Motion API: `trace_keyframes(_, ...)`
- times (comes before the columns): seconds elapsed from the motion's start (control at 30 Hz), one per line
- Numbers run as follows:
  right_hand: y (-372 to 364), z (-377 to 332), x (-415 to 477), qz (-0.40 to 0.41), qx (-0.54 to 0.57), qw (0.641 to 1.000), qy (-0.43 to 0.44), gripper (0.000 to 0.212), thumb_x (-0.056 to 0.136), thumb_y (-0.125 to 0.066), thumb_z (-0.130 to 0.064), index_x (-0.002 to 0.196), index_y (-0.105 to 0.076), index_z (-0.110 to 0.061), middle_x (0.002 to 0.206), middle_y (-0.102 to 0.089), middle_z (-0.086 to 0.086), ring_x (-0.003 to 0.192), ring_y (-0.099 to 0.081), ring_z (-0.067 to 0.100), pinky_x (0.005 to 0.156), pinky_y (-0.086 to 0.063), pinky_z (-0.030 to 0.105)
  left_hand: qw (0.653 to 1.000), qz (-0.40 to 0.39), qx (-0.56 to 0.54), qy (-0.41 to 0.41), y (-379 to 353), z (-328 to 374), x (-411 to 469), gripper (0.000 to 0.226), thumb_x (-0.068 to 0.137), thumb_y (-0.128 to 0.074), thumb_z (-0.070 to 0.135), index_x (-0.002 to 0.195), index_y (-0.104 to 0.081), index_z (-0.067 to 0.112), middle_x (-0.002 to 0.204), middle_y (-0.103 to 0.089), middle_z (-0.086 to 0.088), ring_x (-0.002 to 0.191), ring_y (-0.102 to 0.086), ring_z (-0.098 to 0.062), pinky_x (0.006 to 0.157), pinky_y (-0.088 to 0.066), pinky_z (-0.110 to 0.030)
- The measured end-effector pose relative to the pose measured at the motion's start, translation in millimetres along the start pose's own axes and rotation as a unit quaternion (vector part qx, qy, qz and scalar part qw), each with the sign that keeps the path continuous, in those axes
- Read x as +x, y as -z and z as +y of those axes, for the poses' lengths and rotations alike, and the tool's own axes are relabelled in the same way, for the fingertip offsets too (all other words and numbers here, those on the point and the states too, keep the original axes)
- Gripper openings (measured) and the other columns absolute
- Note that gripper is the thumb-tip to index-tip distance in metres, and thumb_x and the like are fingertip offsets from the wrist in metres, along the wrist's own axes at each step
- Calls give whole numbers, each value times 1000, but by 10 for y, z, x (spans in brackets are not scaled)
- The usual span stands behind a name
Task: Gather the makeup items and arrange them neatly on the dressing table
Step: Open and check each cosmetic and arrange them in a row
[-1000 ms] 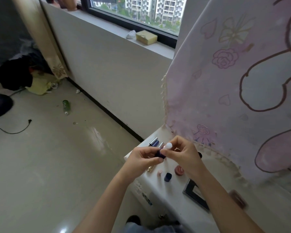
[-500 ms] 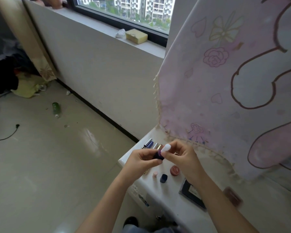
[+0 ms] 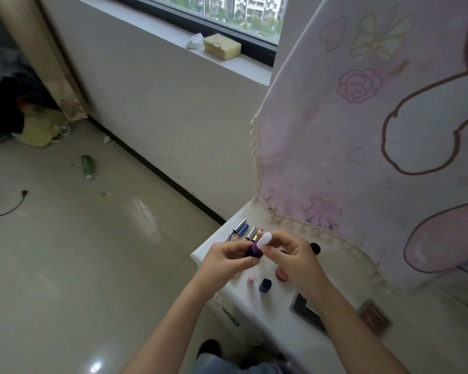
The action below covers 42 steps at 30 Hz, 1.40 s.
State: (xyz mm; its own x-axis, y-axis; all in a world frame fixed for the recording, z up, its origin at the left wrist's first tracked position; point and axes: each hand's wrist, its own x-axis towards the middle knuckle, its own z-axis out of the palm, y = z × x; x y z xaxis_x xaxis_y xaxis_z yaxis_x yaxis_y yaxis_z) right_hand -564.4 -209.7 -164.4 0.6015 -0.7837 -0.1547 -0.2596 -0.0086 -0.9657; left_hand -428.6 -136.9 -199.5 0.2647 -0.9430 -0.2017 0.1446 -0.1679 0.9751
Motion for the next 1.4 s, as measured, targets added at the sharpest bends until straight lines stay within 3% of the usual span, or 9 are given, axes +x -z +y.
trace_keyframes(0.1, -18, 26, 13, 22, 0, 1000, 0, 15, 82, -65, -12, 76, -70, -24, 85, -64, 0, 73, -56, 0, 68, -45, 9, 1000, -11, 13, -5, 10, -41, 27, 30, 76, -65, -6, 96, -70, 15, 72, -69, 7, 54, -54, 3, 52, -40, -10)
trace_keyframes(0.2, 4, 99, 34, 88, 53, 994, -32, 16, 81, -66, -7, 75, -69, -22, 74, -67, -9, 67, -60, -3, 65, -46, 9, 992, 7, 128, -21, 83, -185, 98, 38, 81, -67, 11, 117, -60, 17, 102, -60, 13, 89, -55, 3, 74, -43, -11)
trace_keyframes(0.33, 164, 385, 36, 218, 12, 973, -79, 10, 80, -66, -8, 88, -70, -14, 83, -69, 0, 76, -61, 8, 69, -48, 18, 918, 137, 371, -19, 319, -606, 177, 54, 82, -40, 44, 119, -59, 9, 123, -56, -2, 116, -44, -21, 96, -33, -32)
trace_keyframes(0.4, 209, 561, 18, 252, -23, 963, -96, 12, 81, -65, -7, 93, -68, -8, 88, -68, 5, 82, -62, 15, 70, -48, 20, 886, 159, 436, 10, 427, -836, 221, 59, 81, -33, 42, 121, -57, 5, 130, -53, -15, 121, -43, -33, 97, -35, -42)
trace_keyframes(0.57, 131, 933, 105, 262, -90, 952, -129, 10, 82, -65, -7, 91, -68, -9, 88, -66, 8, 86, -62, 23, 77, -49, 30, 851, 131, 505, 61, 553, -1151, 302, 44, 93, -42, 14, 136, -39, 6, 149, -28, -13, 138, -23, -30, 109, -25, -45)
trace_keyframes(0.83, 54, 1132, 402, 264, -118, 942, -168, 9, 83, -62, -12, 82, -65, -20, 88, -69, 11, 92, -60, 26, 78, -46, 31, 840, 90, 530, 71, 626, -1334, 292, 49, 93, -40, 18, 140, -30, 9, 153, -20, -8, 143, -14, -22, 112, -20, -39)
trace_keyframes(1.03, 23, 1162, 487, 256, -123, 941, -185, 11, 85, -58, -11, 88, -68, -6, 86, -68, 9, 74, -54, 16, 55, -38, 6, 830, 76, 548, 71, 644, -1400, 270, 52, 89, -50, 16, 137, -36, 5, 150, -27, -13, 141, -21, -27, 109, -27, -44)
trace_keyframes(1.2, -12, 1168, 541, 246, -121, 944, -182, 8, 86, -56, -6, 87, -64, -5, 71, -58, 7, 60, -47, 19, 43, -34, 6, 792, 43, 603, 80, 635, -1472, 267, 64, 53, -83, 15, 111, -62, -2, 121, -60, -21, 111, -59, -36, 79, -53, -46)
trace_keyframes(1.4, -50, 1232, 572, 235, -154, 941, -189, 14, 84, -58, -8, 95, -66, -3, 85, -62, 7, 78, -55, 20, 70, -39, 24, 758, 21, 650, 58, 626, -1485, 250, 76, 39, -86, 22, 107, -64, -1, 116, -65, -16, 107, -62, -31, 75, -55, -42)
